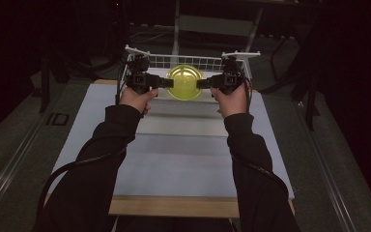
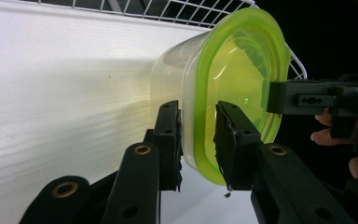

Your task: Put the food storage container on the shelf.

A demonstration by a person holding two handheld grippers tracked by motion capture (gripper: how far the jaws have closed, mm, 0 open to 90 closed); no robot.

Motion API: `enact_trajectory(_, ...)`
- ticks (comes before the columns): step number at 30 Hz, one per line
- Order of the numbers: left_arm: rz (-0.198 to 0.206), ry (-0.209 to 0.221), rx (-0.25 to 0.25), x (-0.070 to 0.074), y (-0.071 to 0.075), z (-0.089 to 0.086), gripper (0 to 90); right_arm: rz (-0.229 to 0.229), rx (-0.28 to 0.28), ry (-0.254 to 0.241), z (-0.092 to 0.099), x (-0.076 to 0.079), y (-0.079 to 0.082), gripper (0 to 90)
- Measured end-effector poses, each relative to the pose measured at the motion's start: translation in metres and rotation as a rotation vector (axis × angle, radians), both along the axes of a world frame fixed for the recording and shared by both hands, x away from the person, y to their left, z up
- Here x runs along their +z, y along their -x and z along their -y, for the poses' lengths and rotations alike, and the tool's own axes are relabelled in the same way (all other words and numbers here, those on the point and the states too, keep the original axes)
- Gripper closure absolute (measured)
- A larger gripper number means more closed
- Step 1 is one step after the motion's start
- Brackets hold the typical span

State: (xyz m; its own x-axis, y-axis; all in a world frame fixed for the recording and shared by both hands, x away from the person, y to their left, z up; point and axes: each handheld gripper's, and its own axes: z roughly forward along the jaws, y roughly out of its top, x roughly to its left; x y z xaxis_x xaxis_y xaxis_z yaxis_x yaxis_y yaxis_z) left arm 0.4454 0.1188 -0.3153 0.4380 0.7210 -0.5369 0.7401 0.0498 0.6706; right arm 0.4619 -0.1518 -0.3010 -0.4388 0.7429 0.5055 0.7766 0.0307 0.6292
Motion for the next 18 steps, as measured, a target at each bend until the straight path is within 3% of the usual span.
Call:
enact_trajectory(1,0.0,0.0,0.0,0.0,0.0,0.0,71.5,0.0,0.0,0.0,0.0,0.0,0.0,75.3)
enact_trajectory(2,0.003,0.005,0.007,-0.0001,-0.0004,-0.0002,69.0,0.02,-0.007,0.024,-0.0017,0.001,-0.0007,68.8)
enact_trajectory(4,0.007,0.001,0.035,-0.0011,-0.002,0.0008,66.2,0.036,-0.015,0.032,-0.0026,0.0022,-0.0007,68.7)
enact_trajectory(9,0.02,0.0,0.036,-0.0048,-0.0047,0.0029,64.7,0.044,-0.025,0.031,-0.0036,0.0007,-0.0035,66.1)
enact_trajectory(13,0.042,-0.004,0.031,-0.0048,-0.0057,0.0054,57.6,0.046,-0.025,0.027,-0.0056,-0.0026,-0.006,61.0)
enact_trajectory(18,0.05,-0.006,0.025,-0.0024,-0.0052,0.0085,51.6,0.071,-0.03,0.05,-0.0051,-0.0011,-0.0078,50.5)
